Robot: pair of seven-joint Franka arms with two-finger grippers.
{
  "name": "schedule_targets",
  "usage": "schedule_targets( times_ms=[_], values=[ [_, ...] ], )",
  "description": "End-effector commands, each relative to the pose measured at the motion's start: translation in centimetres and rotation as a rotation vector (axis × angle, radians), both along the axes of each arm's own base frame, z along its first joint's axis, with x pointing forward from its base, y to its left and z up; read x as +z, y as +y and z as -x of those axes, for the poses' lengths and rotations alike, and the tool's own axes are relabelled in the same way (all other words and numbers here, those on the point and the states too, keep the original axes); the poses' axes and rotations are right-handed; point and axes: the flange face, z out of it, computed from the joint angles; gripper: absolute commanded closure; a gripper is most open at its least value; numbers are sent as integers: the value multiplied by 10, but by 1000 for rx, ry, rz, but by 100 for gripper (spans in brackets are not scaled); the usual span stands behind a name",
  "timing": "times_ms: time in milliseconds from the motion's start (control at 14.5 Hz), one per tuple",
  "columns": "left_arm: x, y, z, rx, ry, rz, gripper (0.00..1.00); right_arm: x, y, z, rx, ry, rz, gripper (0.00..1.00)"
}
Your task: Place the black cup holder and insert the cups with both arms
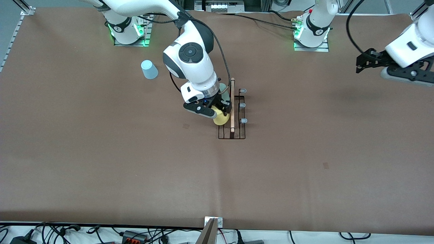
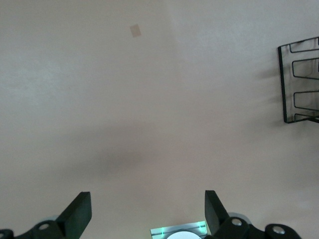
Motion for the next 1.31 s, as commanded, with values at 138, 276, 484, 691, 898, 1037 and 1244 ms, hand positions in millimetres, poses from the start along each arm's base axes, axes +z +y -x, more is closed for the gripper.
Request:
schedule_targets(
  times_ms=[138, 276, 484, 691, 898, 1037, 1244],
  values=[
    [-14, 1, -28, 7, -61, 33, 0, -8, 8, 0, -8, -6, 3, 2],
    [-13, -5, -31, 8, -80, 24, 0, -2, 4, -4, 1, -12, 5, 0],
    [-21, 1, -35, 46, -68, 31, 0, 44, -36, -20, -49, 5, 46, 0],
    [-14, -2, -36, 45, -89, 34, 0, 108, -110, -40, -28, 42, 91, 0],
    [-6, -6, -40, 36, -108, 38, 0, 145, -208, -59, 90, 66, 179, 0],
    [-7, -3, -41, 40, -107, 40, 0, 167, -275, -69, 167, 90, 221, 0],
    [-8, -1, -41, 56, -101, 76, 0, 196, -377, -79, 279, 82, 248, 0]
  ],
)
